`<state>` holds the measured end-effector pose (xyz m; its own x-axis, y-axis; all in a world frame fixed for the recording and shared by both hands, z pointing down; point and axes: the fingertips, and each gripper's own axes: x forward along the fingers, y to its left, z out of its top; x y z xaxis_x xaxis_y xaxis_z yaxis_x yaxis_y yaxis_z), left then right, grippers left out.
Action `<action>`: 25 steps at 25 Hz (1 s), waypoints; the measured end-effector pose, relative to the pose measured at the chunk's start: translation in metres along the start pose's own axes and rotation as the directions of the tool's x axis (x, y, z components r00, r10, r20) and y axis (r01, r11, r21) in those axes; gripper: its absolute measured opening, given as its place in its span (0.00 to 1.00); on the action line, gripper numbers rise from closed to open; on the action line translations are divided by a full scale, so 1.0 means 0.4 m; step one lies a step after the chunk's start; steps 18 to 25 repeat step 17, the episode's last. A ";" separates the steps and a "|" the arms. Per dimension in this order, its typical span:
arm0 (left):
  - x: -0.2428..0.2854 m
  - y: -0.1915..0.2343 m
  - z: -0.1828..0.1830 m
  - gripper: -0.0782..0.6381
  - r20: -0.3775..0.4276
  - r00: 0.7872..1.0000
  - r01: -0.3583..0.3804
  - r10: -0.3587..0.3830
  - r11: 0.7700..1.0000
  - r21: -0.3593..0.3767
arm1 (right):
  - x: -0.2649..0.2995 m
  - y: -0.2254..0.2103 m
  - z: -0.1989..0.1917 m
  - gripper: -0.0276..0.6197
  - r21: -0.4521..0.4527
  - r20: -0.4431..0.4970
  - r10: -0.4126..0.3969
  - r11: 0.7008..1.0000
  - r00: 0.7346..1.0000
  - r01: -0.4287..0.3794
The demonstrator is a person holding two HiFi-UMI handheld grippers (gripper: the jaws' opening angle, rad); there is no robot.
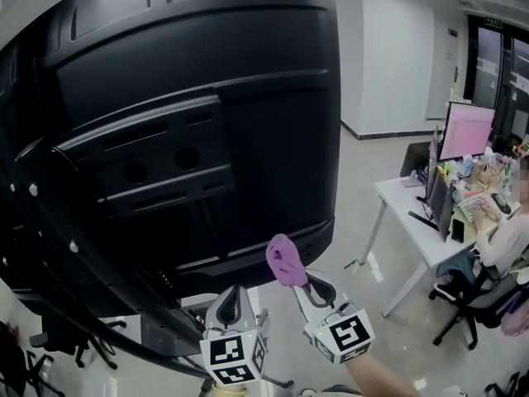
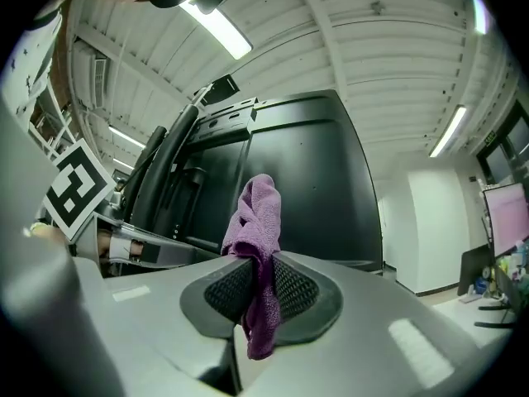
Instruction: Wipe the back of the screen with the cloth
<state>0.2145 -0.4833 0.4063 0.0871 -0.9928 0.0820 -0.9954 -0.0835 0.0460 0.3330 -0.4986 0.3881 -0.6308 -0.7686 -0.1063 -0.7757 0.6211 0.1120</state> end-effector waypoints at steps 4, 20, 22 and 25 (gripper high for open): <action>-0.004 0.002 0.003 0.12 0.004 1.000 0.000 0.000 1.000 0.000 | -0.008 -0.001 0.000 0.11 0.001 0.000 -0.008 1.000 1.000 0.008; -0.007 0.005 0.012 0.12 0.004 1.000 0.003 -0.003 1.000 -0.002 | -0.011 0.013 0.010 0.11 -0.009 0.016 -0.005 1.000 1.000 0.005; -0.007 0.005 0.012 0.12 0.004 1.000 0.003 -0.003 1.000 -0.002 | -0.011 0.013 0.010 0.11 -0.009 0.016 -0.005 1.000 1.000 0.005; -0.007 0.005 0.012 0.12 0.004 1.000 0.003 -0.003 1.000 -0.002 | -0.011 0.013 0.010 0.11 -0.009 0.016 -0.005 1.000 1.000 0.005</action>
